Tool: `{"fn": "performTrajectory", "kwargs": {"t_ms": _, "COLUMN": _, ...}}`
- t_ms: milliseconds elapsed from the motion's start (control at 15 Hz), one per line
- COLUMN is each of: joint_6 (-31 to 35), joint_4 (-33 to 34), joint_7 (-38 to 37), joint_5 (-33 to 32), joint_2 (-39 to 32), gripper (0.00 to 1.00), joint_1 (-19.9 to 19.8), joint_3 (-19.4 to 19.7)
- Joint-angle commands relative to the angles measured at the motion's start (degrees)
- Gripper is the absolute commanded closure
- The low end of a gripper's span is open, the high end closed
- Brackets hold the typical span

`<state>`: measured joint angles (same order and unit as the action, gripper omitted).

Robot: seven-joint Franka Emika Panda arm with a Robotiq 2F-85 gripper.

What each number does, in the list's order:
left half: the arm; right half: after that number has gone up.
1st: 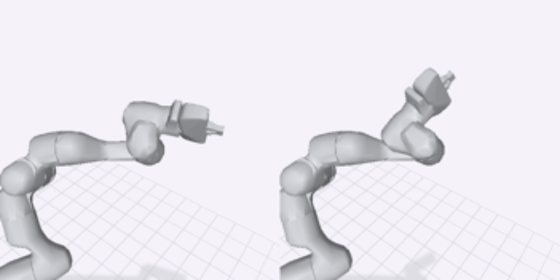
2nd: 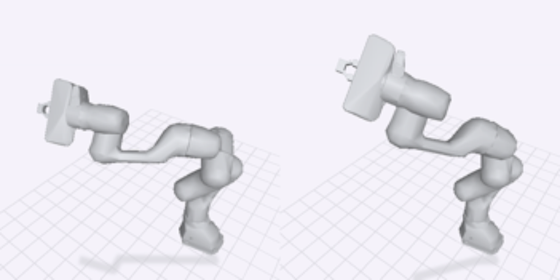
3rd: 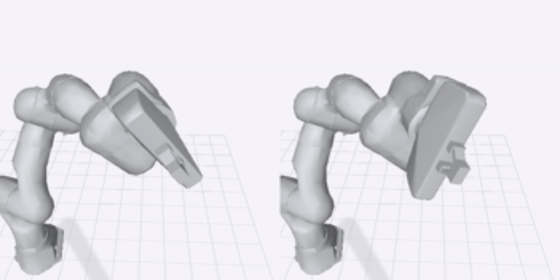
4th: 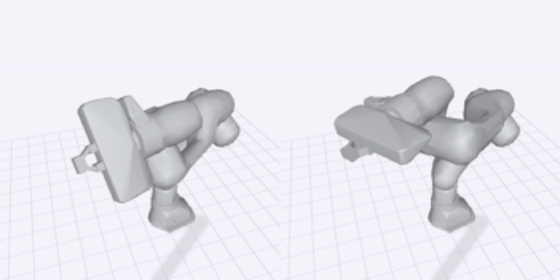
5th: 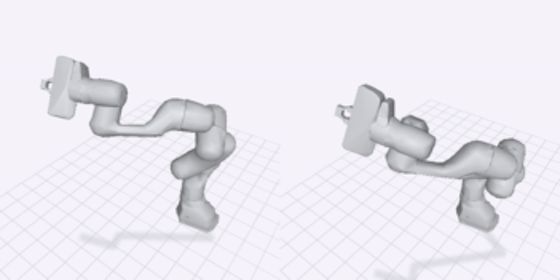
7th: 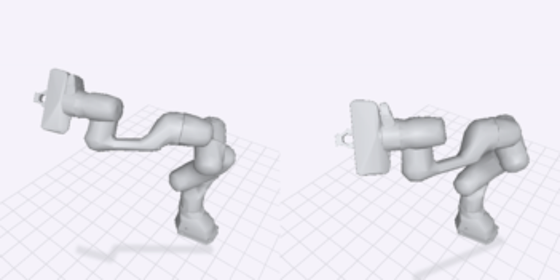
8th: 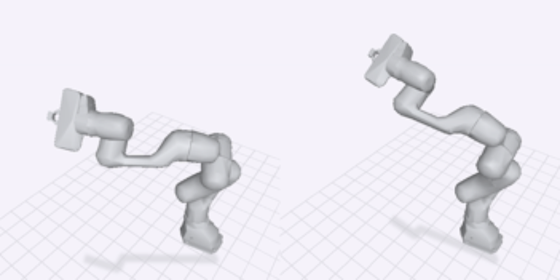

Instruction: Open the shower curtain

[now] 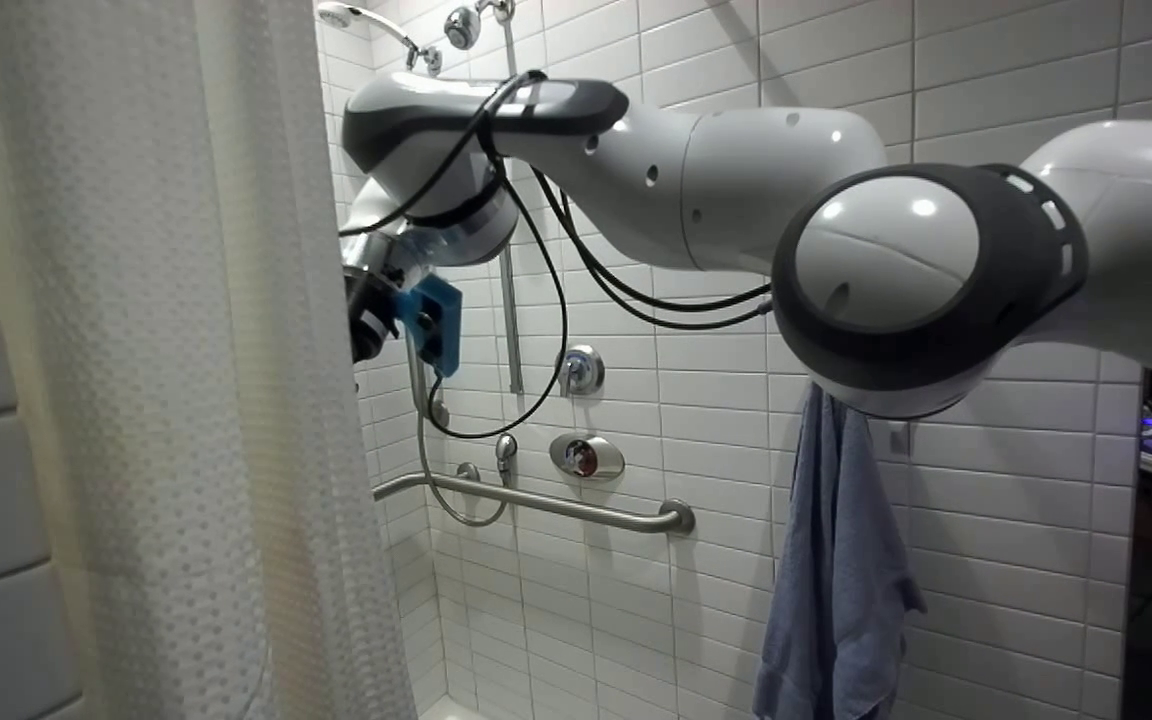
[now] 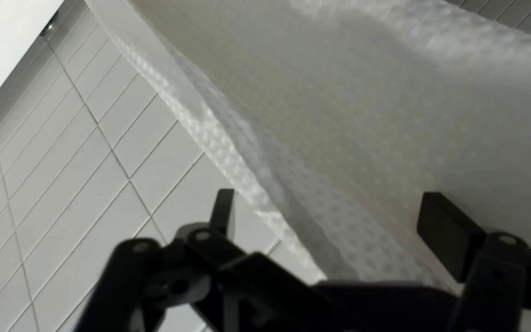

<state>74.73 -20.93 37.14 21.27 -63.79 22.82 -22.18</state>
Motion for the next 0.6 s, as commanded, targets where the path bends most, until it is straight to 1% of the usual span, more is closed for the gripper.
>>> {"fn": "performTrajectory", "kwargs": {"t_ms": 0, "joint_6": 0.19, "joint_4": -0.59, "joint_7": 0.03, "joint_5": -0.2, "joint_2": 0.3, "gripper": 0.0, "joint_1": -0.11, "joint_3": -0.27}}
{"fn": "performTrajectory", "kwargs": {"t_ms": 267, "joint_6": 0.16, "joint_4": -0.61, "joint_7": 0.03, "joint_5": -0.19, "joint_2": 0.3, "gripper": 0.0, "joint_1": -0.09, "joint_3": -0.28}}
{"fn": "performTrajectory", "kwargs": {"t_ms": 533, "joint_6": 2.12, "joint_4": -0.13, "joint_7": -1.09, "joint_5": -0.74, "joint_2": 0.72, "gripper": 0.0, "joint_1": -1.03, "joint_3": 0.56}}
